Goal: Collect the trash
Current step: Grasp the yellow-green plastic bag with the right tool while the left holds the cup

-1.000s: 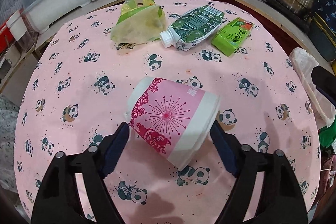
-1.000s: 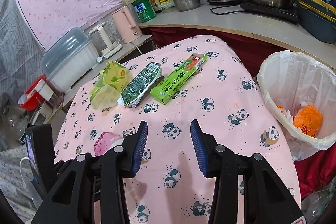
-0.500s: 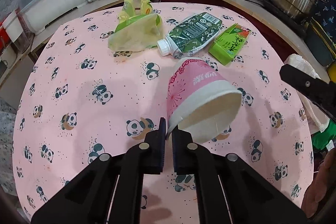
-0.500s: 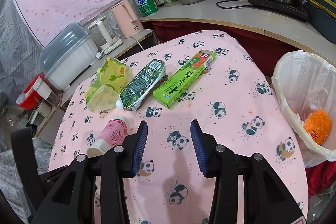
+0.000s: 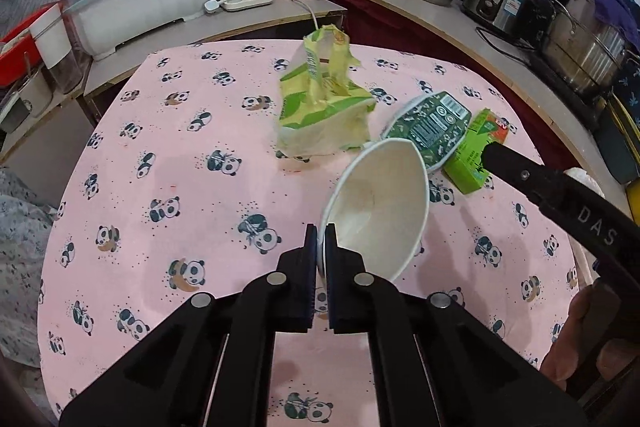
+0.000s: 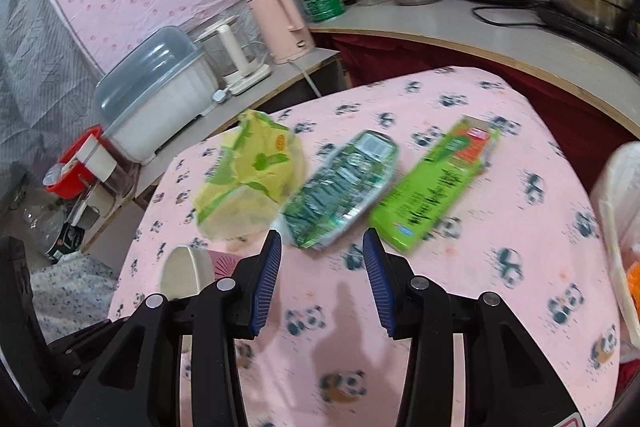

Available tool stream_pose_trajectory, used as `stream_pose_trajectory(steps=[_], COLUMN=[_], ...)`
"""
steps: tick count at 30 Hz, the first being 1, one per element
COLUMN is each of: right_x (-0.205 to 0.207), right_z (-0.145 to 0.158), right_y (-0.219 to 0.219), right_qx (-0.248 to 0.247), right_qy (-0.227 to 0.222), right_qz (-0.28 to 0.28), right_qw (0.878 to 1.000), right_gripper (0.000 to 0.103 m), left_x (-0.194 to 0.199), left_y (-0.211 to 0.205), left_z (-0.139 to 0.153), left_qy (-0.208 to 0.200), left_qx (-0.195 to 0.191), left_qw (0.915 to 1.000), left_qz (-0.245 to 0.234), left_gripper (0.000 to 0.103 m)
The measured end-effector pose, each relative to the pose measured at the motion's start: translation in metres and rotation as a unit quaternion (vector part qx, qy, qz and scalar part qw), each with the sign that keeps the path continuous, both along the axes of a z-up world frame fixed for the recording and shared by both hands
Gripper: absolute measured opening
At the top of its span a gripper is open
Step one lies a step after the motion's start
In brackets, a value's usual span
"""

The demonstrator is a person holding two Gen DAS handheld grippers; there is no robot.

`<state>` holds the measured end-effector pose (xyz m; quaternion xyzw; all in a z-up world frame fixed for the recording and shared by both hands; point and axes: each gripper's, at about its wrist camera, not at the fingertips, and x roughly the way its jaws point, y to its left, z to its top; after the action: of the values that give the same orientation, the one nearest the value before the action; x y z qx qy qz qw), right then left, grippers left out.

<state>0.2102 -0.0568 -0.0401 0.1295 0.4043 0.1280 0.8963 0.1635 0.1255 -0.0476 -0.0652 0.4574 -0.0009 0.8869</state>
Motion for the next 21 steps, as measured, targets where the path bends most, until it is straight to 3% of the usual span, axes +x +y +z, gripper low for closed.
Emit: stream_pose_trajectory(steps=[9,17,20,21], right_x=[0.053,0.094,0.101,0.103], right_z=[0.004,-0.015,-0.023,-0.025], right_y=[0.069,0.104,0.109,0.109], right_qx=[-0.013,-0.036,-0.044,-0.044], right_qy=[-0.009,0.008,0.016,0.02], right_qz=[0.046,0.059,0.061,0.061], right_qw=[0.999,0.998,0.997,0.997], right_gripper=[0.042,0.042,0.025,0.015], left_x=[0.013,0.029,0.034,0.036], left_y=[0.048,0.068,0.07,0.069], left_z=[0.006,0.006,0.007,0.007], left_qy=[-0.005,-0.007,-0.008,-0.009], left_qx=[-0.003,-0.014,-0.018,-0.018], left_qw=[0.9991,0.9984,0.9984,0.9984], left_qz=[0.041,0.055,0.054,0.053], left_gripper=[0.004,0.004,0.004,0.004])
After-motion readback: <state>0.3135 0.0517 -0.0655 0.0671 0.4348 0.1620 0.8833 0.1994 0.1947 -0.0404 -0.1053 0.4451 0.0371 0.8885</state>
